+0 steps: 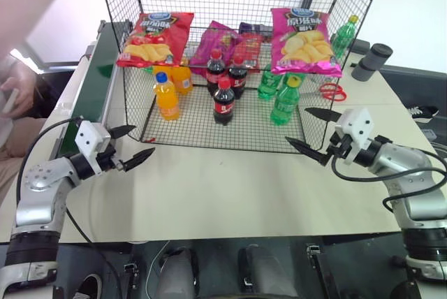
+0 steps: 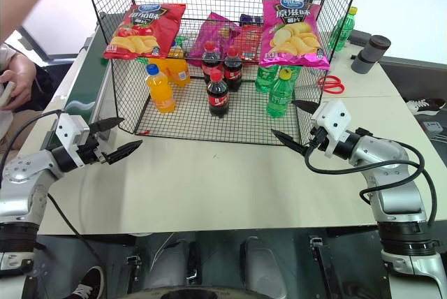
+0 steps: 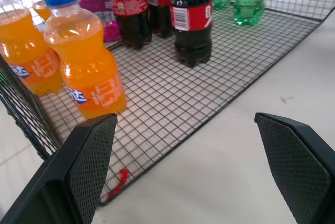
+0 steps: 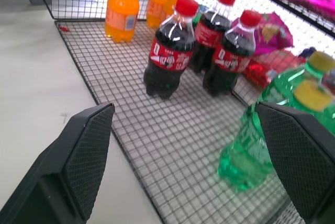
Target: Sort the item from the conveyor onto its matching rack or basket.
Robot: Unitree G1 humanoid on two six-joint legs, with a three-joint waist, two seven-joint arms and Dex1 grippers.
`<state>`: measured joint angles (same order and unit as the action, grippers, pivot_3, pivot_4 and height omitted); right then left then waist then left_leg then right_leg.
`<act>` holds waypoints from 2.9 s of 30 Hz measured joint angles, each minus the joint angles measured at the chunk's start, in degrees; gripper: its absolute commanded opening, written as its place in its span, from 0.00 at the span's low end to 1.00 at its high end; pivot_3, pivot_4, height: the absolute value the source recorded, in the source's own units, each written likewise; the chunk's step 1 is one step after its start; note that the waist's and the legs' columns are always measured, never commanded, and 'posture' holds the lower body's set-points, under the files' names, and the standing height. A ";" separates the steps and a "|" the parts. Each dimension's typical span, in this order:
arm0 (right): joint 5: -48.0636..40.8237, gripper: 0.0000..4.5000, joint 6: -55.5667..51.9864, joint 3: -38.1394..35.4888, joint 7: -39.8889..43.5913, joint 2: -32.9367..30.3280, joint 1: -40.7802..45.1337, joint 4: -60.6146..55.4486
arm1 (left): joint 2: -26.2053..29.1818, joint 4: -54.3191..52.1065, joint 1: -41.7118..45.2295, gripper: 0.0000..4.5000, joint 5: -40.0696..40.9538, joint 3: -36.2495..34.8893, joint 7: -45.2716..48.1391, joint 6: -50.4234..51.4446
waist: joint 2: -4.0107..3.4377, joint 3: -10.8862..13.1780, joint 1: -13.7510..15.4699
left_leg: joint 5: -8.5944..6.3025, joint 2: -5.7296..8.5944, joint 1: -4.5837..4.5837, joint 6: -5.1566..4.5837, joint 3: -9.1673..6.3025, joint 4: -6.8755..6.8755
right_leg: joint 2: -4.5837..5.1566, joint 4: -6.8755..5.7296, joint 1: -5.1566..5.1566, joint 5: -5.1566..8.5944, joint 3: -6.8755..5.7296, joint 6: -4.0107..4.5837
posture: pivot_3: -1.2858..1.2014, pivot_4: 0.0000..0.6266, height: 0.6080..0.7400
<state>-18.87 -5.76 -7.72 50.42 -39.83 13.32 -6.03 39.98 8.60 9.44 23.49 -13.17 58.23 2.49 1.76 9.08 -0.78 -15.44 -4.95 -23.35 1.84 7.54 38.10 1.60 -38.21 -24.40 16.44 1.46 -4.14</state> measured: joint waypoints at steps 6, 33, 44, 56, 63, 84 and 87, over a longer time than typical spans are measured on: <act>0.01 0.99 0.23 0.46 0.41 0.49 0.02 0.79 | 0.24 -2.03 -2.72 1.00 2.24 -1.35 0.59 2.47 | 0.00 0.00 0.00 | 0.00 0.00 0.00 0.00 -0.01 0.01 | 0.00 -0.01 0.00 0.00 0.00 0.00 | 0.52 0.24 1.00; 0.67 0.99 3.26 2.95 2.48 2.66 3.30 5.46 | 0.56 -6.09 -5.44 1.00 3.05 -4.72 -1.01 2.64 | 0.00 0.00 -0.02 | 0.00 -0.01 0.01 0.00 -0.01 0.01 | 0.00 -0.03 0.00 0.00 0.00 0.01 | 0.52 0.24 1.00; 0.64 0.99 3.23 3.22 2.78 3.37 4.58 5.64 | 0.56 -6.58 -7.24 1.00 1.99 -5.78 -2.85 0.95 | 0.00 0.00 -0.04 | 0.00 -0.01 0.01 0.00 -0.01 0.01 | 0.00 -0.03 0.00 0.00 -0.01 0.01 | 0.52 0.24 1.00; 0.61 0.99 3.09 4.92 3.34 3.71 5.25 6.28 | 0.56 -9.03 -10.53 1.00 2.24 -8.19 -4.13 0.99 | -0.01 0.00 -0.09 | 0.00 -0.01 0.02 0.00 -0.01 0.01 | 0.00 -0.03 0.00 0.00 0.00 0.01 | 0.52 0.24 1.00; -1.69 0.99 0.95 5.94 5.75 5.28 5.31 6.01 | 0.56 -9.67 -14.13 1.00 -0.13 -9.38 -6.39 -1.99 | 0.00 0.00 -0.13 | 0.00 -0.02 0.02 0.00 -0.01 0.00 | 0.00 -0.04 0.00 0.00 -0.01 0.01 | 0.52 0.24 1.00; -4.65 0.99 -7.20 19.18 15.17 13.10 10.01 2.20 | 7.85 0.41 -32.53 1.00 -45.17 -20.67 -41.99 -35.54 | 0.15 -0.11 -0.14 | -0.03 -0.04 0.04 -0.03 0.13 -0.08 | 0.17 0.00 -0.06 0.08 -0.06 0.24 | 0.52 0.24 1.00; -2.22 0.99 -4.61 20.60 13.97 16.05 11.09 4.93 | 8.34 1.10 -33.67 1.00 -48.94 -20.61 -45.39 -35.38 | 0.15 -0.11 -0.21 | -0.03 -0.05 0.04 -0.03 0.15 -0.09 | 0.15 -0.01 -0.09 0.07 -0.07 0.22 | 0.52 0.24 1.00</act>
<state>-21.09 -10.37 12.88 64.39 -23.78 24.41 -1.10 48.32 9.70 -24.23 -25.46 -33.78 12.84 -32.89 1.91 8.97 -0.99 -15.46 -5.00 -23.31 1.81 7.68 38.01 1.75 -38.22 -24.48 16.51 1.39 -3.91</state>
